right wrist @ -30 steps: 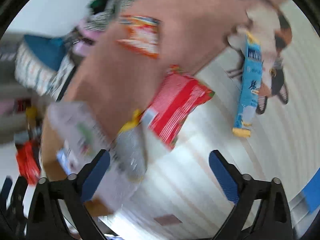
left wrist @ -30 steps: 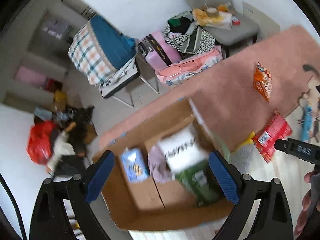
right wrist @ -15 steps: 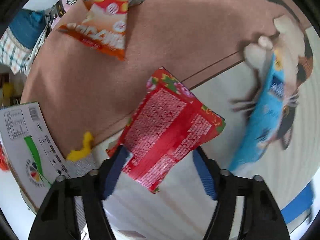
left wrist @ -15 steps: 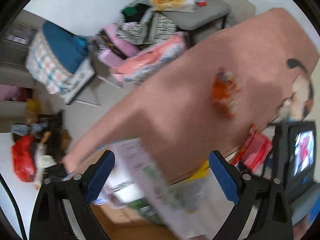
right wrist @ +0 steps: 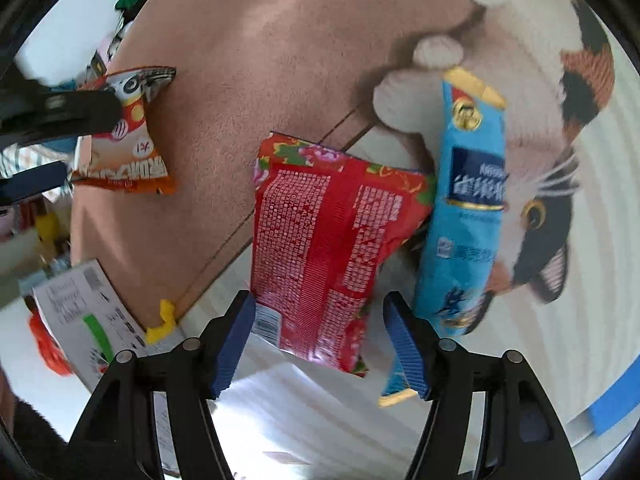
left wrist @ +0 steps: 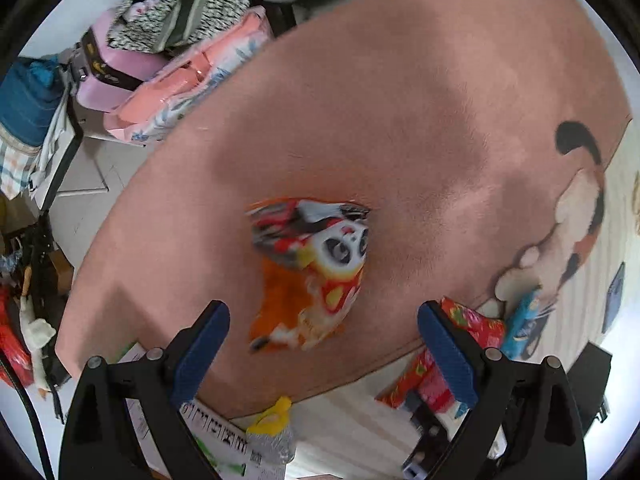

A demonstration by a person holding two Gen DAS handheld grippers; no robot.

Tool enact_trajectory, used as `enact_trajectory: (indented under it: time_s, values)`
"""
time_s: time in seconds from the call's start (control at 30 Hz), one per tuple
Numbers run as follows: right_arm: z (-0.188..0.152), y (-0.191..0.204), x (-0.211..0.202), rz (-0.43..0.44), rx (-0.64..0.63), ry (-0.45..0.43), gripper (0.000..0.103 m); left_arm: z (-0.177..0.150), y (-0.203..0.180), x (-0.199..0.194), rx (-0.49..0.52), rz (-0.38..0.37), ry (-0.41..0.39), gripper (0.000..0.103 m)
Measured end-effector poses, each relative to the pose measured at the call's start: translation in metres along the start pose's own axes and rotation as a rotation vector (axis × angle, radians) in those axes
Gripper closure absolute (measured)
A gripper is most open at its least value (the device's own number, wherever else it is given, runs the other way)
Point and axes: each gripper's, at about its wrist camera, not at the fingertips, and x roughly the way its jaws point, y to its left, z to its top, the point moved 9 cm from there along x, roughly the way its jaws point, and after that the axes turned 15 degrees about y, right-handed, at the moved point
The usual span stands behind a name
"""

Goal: Organize soft objects
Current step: 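Grasp the orange panda bag with the left gripper while the right grasps the red bag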

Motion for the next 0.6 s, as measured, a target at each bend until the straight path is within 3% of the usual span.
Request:
enact_trajectory:
  time_s: [0.07,0.1,0.13,0.17,0.4,0.6]
  values:
    - [0.004,-0.001,0.001,-0.009,0.021,-0.009,0.032,0.007,-0.002,0.010,0.003,0.046,0.010,0.007]
    - [0.005,0.000,0.000,-0.018,0.026,-0.013,0.032,0.007,0.001,0.014,0.001,0.063,0.007,0.016]
    - [0.005,0.002,0.001,-0.038,0.033,-0.013,0.032,0.007,0.004,0.018,-0.007,0.091,0.005,0.043]
    - [0.009,0.012,0.004,-0.052,0.038,-0.014,0.032,0.005,0.006,0.023,-0.014,0.105,0.012,0.054]
    - [0.009,0.038,0.021,-0.231,0.040,-0.070,0.050,-0.009,0.016,0.030,-0.052,0.105,-0.049,0.062]
    - [-0.007,0.055,0.018,-0.208,-0.024,-0.091,0.058,-0.043,0.026,-0.003,-0.075,0.001,-0.141,0.062]
